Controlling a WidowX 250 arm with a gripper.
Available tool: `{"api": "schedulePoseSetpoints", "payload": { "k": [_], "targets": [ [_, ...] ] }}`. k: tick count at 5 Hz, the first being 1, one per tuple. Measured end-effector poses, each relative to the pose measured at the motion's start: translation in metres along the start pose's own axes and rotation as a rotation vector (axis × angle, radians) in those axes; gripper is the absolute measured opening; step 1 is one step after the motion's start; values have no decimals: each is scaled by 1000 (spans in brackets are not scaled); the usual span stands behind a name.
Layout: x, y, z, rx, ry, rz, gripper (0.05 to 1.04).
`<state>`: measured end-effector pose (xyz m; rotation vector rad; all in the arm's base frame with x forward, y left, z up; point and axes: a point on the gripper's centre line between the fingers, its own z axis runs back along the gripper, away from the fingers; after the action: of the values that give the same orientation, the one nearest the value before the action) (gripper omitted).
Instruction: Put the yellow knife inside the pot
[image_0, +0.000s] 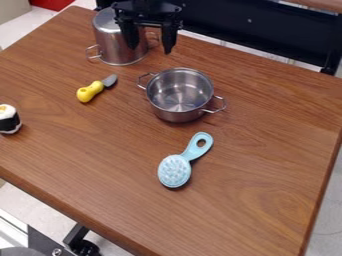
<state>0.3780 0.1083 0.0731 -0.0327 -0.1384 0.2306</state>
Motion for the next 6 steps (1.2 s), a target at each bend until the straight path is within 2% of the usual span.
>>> {"api": "schedulePoseSetpoints", "payload": {
  "k": [1, 2, 3, 4, 5, 6],
  "targets": [
    [-8, 0, -16, -3, 49, 1, 998],
    [-11, 3, -18, 10, 64, -41, 998],
    [-15, 11, -17, 3, 91, -95, 998],
    [-23, 22, -15, -34, 102, -177, 998],
    [-34, 37, -6, -11, 100, -308, 998],
    [-45, 53, -6, -36, 78, -364, 998]
  ]
}}
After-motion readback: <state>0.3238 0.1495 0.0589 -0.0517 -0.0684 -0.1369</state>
